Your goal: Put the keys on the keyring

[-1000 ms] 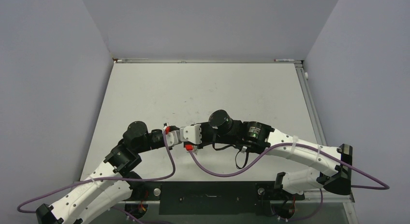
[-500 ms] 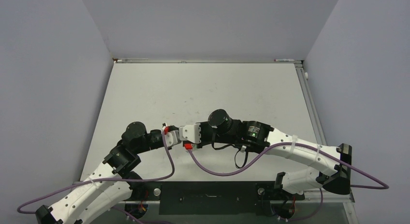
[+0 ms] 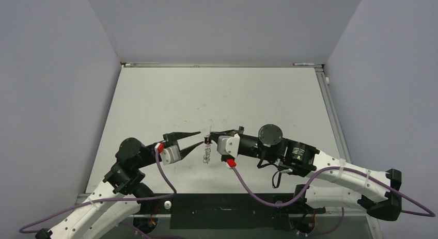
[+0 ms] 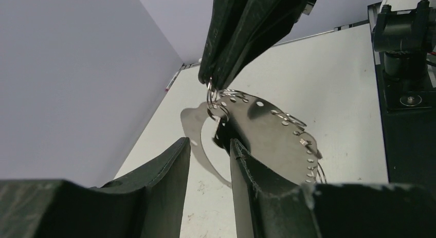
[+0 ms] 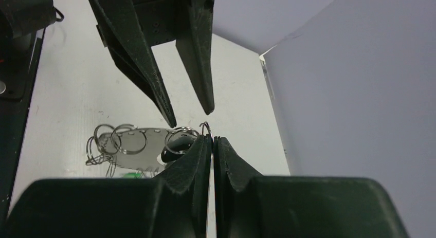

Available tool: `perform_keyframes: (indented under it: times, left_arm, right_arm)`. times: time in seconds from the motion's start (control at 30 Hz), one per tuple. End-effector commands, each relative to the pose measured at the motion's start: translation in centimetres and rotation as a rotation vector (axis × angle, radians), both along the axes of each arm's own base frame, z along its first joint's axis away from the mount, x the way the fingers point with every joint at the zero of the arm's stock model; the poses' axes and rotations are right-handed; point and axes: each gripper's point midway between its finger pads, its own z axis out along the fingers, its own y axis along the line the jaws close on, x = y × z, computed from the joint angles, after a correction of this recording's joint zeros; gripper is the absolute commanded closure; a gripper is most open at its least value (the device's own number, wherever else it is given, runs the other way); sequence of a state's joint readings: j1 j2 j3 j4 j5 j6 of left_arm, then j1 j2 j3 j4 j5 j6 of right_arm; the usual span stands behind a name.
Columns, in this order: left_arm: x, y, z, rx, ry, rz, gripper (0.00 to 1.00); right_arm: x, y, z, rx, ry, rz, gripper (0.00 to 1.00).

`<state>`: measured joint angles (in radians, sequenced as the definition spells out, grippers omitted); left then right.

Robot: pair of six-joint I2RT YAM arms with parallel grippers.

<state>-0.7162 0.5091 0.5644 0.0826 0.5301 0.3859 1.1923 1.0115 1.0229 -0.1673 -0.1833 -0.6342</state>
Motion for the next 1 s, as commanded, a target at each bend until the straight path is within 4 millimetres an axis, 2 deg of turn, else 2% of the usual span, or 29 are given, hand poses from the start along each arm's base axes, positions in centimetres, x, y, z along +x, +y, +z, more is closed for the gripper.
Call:
perform_keyframes:
  times: [0.0, 0.33, 0.6, 0.7, 0.73, 0.83, 0.97]
  left_arm:
    - [-0.8, -0.3, 1.3, -0.047, -0.032, -0.051, 0.68]
    - [-2.4, -0.8, 1.6, -0.07, -0.04, -0.143, 0.65]
    - [-3.4, -1.3, 1.4, -0.073, -0.015, -0.218, 0.52]
    - [-3.4, -1.4, 1.3, -0.073, -0.008, -0.218, 0.51]
    - [-3.3, -1.4, 1.3, -0.074, -0.007, -0.215, 0.52]
    - [-3.2, -1.4, 1.2, -0.068, -0.007, -0.208, 0.66]
    - [-2.9, -1.3, 1.2, -0.064, -0.007, -0.192, 0.79]
  right_arm:
    - [-0.8, 0.0, 5.4, 0.237, -0.051, 0.036, 0.95]
    - [-2.0, 0.0, 6.1, 0.305, -0.024, 0.096, 0.95]
    - [-2.9, 0.6, 6.1, 0.314, 0.001, 0.162, 0.95]
    - [-2.9, 0.7, 5.9, 0.31, 0.009, 0.171, 0.95]
    - [-3.0, 0.8, 5.8, 0.31, 0.011, 0.177, 0.95]
    - [-3.2, 0.9, 5.9, 0.315, 0.017, 0.19, 0.95]
    - [-3.4, 1.0, 6.0, 0.322, 0.021, 0.204, 0.95]
